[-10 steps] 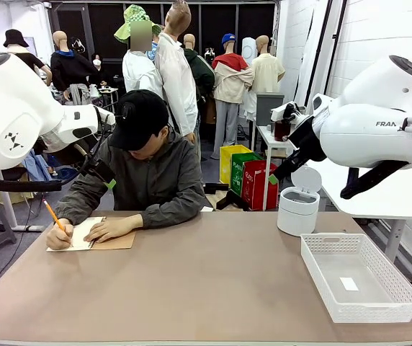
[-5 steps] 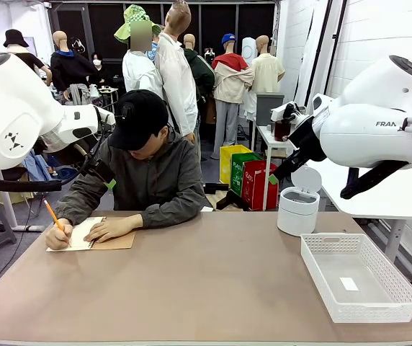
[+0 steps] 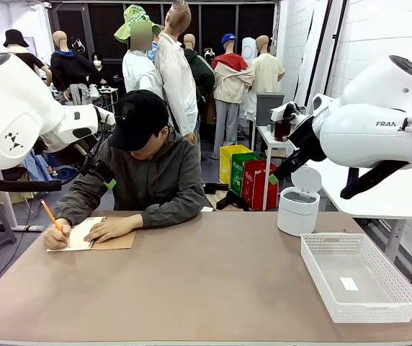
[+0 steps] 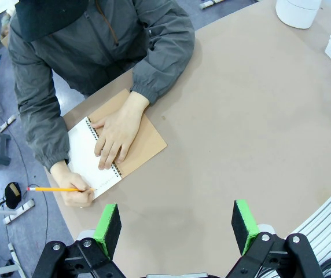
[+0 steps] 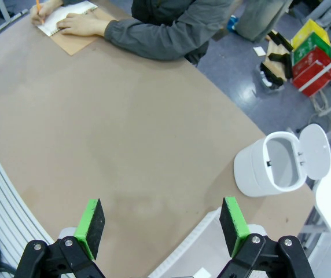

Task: Sort the paper based on its condition.
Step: If a person hands you a paper, place it in the Organizing basket , and if it's crumpled, put it in the Trash can.

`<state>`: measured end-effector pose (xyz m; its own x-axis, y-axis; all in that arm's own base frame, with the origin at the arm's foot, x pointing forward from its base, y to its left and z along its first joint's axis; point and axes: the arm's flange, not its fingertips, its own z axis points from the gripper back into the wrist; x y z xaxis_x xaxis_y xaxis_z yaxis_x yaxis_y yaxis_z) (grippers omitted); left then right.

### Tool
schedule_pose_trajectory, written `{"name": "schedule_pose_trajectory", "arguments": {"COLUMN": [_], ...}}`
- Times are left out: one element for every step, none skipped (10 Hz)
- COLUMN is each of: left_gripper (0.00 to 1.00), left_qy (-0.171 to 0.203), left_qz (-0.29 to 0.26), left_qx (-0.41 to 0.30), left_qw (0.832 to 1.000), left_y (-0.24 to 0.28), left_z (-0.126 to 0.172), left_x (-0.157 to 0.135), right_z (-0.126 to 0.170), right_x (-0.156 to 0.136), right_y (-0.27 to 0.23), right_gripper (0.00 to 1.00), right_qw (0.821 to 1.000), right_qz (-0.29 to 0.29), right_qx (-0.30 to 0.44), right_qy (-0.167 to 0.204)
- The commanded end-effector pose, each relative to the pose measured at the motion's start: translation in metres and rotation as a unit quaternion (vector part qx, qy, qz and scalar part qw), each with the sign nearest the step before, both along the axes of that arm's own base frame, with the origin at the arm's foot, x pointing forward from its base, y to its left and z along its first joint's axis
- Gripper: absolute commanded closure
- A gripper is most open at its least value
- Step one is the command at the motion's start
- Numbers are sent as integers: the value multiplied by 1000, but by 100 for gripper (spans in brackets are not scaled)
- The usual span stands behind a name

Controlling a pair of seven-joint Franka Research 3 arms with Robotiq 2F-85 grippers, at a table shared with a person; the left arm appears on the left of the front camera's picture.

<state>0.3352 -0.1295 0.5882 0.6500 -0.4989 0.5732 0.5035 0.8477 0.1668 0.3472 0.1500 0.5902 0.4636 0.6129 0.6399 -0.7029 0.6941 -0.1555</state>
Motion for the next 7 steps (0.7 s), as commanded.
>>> {"name": "schedule_pose_trajectory", "arguments": {"left_gripper": [0, 0, 0, 0, 0, 0, 0], "left_qy": [1, 1, 1, 1, 1, 1, 1], "left_qz": [0, 0, 0, 0, 0, 0, 0], "left_qx": [0, 0, 0, 0, 0, 0, 0], "left_qw": [1000, 1000, 1000, 1000, 1000, 1000, 1000], "left_y": [0, 0, 0, 0, 0, 0, 0], "left_z": [2, 2, 2, 2, 2, 2, 2], "left_x": [1, 1, 1, 1, 1, 1, 1], "right_z": [0, 0, 0, 0, 0, 0, 0], "right_x": [0, 0, 0, 0, 0, 0, 0], "right_y": [0, 0, 0, 0, 0, 0, 0], "right_gripper": [0, 0, 0, 0, 0, 0, 0], "right_qw": [1000, 1000, 1000, 1000, 1000, 1000, 1000], "right_qz": [1, 1, 1, 1, 1, 1, 1], "right_qx": [0, 0, 0, 0, 0, 0, 0], "right_qy": [1, 1, 1, 1, 1, 1, 1]}}
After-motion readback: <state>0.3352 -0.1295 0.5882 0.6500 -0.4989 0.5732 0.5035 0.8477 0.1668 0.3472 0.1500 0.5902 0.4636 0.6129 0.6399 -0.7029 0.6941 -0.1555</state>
